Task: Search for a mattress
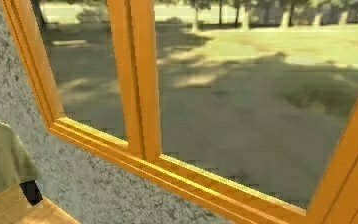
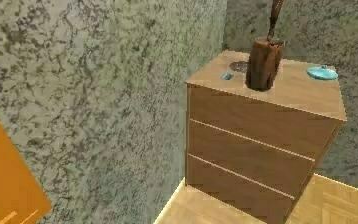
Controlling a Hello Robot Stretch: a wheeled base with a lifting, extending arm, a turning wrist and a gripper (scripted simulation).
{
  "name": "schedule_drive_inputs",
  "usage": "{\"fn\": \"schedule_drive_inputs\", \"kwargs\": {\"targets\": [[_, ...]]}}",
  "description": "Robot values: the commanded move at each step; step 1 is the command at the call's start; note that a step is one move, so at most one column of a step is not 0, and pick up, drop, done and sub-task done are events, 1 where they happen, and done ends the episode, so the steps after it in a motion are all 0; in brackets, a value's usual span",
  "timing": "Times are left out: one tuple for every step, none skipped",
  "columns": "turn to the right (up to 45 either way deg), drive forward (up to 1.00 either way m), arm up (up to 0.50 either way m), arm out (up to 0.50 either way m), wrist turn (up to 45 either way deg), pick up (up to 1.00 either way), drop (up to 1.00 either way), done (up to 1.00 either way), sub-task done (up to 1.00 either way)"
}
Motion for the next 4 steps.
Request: {"fn": "schedule_drive_inputs", "kwargs": {"targets": [[-45.0, 0.00, 0.00, 0.00, 0.0, 0.00, 0.00, 0.00, 0.00], [-45.0, 0.00, 0.00, 0.00, 0.0, 0.00, 0.00, 0.00, 0.00], [-24.0, 0.00, 0.00, 0.00, 0.0, 0.00, 0.00, 0.00, 0.00], [0.0, 1.00, 0.00, 0.00, 0.0, 0.00, 0.00, 0.00, 0.00]]}}
